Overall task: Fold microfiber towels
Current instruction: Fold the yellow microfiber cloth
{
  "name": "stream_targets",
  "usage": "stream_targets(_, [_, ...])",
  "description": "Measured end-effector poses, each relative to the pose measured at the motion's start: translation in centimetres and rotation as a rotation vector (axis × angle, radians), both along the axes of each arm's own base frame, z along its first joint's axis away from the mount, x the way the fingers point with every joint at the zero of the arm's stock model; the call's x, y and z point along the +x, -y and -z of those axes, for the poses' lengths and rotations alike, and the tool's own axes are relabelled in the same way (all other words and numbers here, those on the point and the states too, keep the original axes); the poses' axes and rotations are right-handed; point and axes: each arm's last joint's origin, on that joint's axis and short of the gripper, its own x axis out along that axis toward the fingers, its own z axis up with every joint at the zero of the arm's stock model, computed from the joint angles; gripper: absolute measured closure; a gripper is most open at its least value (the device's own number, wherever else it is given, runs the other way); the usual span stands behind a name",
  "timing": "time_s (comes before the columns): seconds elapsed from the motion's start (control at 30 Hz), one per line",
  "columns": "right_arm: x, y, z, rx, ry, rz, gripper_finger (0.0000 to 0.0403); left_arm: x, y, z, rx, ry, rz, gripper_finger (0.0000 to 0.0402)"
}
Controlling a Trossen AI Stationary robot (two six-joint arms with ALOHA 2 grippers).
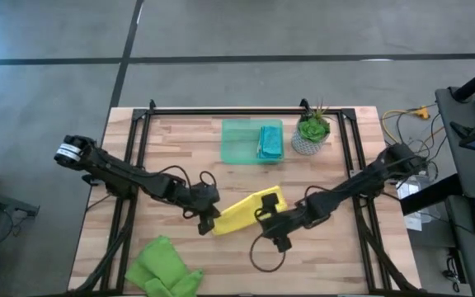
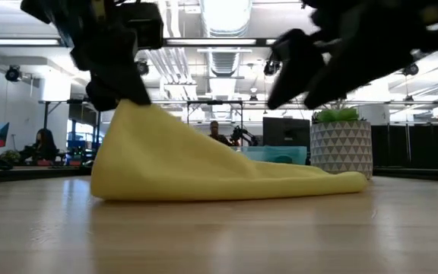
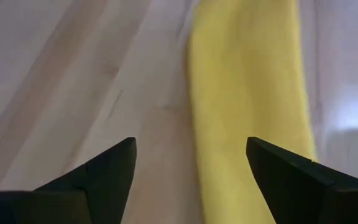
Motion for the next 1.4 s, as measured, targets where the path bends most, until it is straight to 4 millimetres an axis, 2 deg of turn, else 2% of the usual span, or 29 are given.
stream_targets(0.33, [4.9,0.3,0.4,-0.012,-0.131,0.138,0.0119,-1.2,-0.8,3.8,0.119,-0.138,-0.043,0.0386])
stream_targets(0.5, [6.0,0.0,0.7,-0.021,-0.155,0.140,0.0121,-1.7,-0.9,5.7,0.137,-0.203,-0.041,0.0386])
stream_targets(0.63, [6.8,-0.4,1.4,-0.028,-0.171,0.121,0.0120,-1.8,-1.0,6.4,0.148,-0.227,-0.033,0.0376])
stream_targets(0.8, [7.9,-0.7,2.1,-0.034,-0.176,0.113,0.0124,-1.5,-0.9,6.2,0.150,-0.192,-0.019,0.0312])
stream_targets(1.03, [9.1,-0.5,3.2,-0.041,-0.198,0.130,0.0118,-1.8,-1.2,6.1,0.156,-0.194,-0.022,0.0170])
stream_targets(1.17, [9.4,0.4,4.7,-0.071,-0.297,0.236,0.0110,-2.0,-1.4,6.2,0.158,-0.218,-0.031,0.0103])
stream_targets(1.27, [9.8,0.5,4.9,-0.098,-0.319,0.219,0.0103,-2.2,-1.5,6.3,0.163,-0.239,-0.030,0.0068])
stream_targets(1.4, [10.2,0.4,5.1,-0.136,-0.321,0.173,0.0105,-2.4,-1.7,6.5,0.168,-0.276,-0.038,0.0049])
